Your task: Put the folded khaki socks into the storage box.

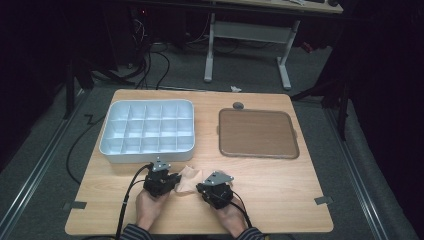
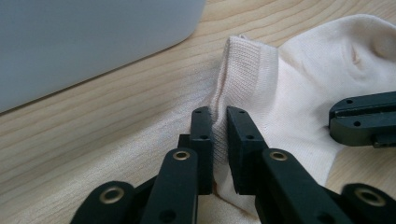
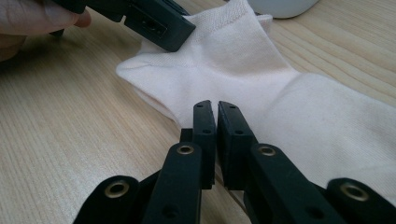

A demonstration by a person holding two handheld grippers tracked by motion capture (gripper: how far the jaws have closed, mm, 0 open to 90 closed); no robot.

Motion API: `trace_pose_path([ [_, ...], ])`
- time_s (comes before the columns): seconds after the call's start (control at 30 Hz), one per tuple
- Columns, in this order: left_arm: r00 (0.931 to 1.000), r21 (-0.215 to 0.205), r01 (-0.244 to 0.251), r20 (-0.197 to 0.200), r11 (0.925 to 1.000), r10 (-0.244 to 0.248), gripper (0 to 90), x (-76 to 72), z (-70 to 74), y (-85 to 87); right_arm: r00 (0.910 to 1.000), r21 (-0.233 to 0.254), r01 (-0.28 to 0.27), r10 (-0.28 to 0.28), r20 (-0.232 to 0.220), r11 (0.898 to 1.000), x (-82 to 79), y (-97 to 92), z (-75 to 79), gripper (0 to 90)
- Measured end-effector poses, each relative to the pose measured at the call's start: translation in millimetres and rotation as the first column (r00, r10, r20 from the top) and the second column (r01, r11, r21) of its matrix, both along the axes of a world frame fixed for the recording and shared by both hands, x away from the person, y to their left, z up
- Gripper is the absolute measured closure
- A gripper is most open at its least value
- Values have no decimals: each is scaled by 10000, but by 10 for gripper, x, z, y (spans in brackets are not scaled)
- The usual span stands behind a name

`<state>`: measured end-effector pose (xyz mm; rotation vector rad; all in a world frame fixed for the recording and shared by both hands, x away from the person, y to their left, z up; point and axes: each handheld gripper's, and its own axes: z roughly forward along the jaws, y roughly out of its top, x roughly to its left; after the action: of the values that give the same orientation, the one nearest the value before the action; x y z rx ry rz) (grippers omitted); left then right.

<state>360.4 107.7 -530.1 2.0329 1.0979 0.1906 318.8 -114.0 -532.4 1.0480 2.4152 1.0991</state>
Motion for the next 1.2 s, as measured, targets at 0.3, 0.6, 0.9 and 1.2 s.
trace_pose_path([
  [0.3, 9992, -1277, 385, -90, 9911, -400, 841, 35, 38, 109, 9999, -20, 94, -94, 48, 10000, -11, 5, -2, 860],
  [0.6, 9985, -2301, 523, -28, 9718, -544, 843, 19, 93, 126, 10000, -66, 90, -90, -7, 9999, -7, 11, 6, 860],
  [0.9, 9960, -2517, 895, 160, 9637, -883, 844, -8, 175, 126, 10000, -115, 45, -45, 20, 9999, -4, 16, 9, 859],
  [1.2, 9902, -2668, 1389, 533, 9537, -1293, 844, -11, 306, 52, 10000, -239, -61, 60, -63, 9997, 18, 29, 24, 861],
])
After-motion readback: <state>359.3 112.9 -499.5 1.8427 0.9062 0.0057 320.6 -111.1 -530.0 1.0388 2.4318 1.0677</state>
